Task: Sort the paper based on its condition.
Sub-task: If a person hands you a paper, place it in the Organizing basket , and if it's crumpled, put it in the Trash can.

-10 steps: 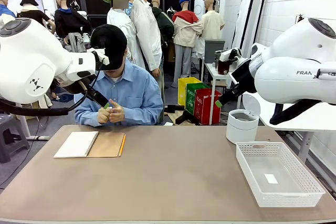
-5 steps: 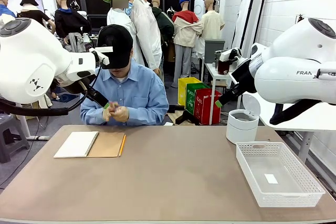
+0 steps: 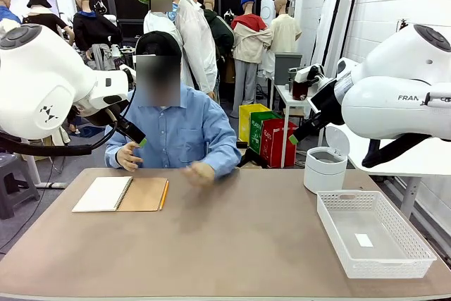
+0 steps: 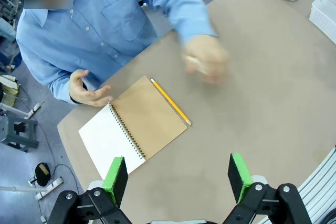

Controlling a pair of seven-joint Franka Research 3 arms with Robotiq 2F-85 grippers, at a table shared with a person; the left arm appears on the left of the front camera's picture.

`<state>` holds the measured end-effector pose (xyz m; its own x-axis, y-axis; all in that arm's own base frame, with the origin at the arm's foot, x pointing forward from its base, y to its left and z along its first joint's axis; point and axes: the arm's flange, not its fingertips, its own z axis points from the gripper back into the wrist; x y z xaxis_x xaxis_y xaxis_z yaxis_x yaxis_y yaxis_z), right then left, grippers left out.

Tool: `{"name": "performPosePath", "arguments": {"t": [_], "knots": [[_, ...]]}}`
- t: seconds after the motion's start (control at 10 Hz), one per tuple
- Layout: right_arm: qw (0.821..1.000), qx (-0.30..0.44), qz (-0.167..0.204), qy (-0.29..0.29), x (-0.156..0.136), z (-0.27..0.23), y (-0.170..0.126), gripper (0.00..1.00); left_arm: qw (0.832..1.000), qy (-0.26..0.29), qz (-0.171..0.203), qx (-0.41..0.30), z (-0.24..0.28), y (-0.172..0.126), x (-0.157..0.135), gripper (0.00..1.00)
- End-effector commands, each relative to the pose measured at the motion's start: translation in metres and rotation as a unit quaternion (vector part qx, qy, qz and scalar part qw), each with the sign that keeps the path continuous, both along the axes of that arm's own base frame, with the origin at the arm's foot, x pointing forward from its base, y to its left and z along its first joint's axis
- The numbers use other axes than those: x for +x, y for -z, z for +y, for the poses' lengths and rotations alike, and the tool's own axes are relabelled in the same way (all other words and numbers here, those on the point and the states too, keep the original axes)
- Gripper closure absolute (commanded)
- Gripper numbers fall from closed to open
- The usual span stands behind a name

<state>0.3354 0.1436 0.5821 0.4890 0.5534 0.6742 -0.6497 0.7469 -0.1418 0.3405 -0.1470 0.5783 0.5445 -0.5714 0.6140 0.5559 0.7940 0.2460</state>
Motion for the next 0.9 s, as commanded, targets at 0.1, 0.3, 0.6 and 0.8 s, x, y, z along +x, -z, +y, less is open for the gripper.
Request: {"name": "performPosePath", "arguments": {"t": [0.1, 0.3, 0.6, 0.8], "knots": [[1.000, 0.000, 0.000, 0.000, 0.000, 0.000, -0.001, 0.00, 1.000, 0.002, 0.000, 0.001, 0.000, 0.000, 0.000, 0.00], [1.000, 0.000, 0.000, 0.000, 0.000, 0.000, -0.001, 0.00, 1.000, 0.002, 0.000, 0.001, 0.000, 0.000, 0.000, 0.00], [1.000, 0.000, 0.000, 0.000, 0.000, 0.000, -0.001, 0.00, 1.000, 0.002, 0.000, 0.001, 0.000, 0.000, 0.000, 0.00], [1.000, -0.005, 0.011, -0.015, 0.001, 0.013, 0.004, 0.00, 1.000, 0.002, 0.000, 0.001, 0.000, 0.000, 0.000, 0.00]]}}
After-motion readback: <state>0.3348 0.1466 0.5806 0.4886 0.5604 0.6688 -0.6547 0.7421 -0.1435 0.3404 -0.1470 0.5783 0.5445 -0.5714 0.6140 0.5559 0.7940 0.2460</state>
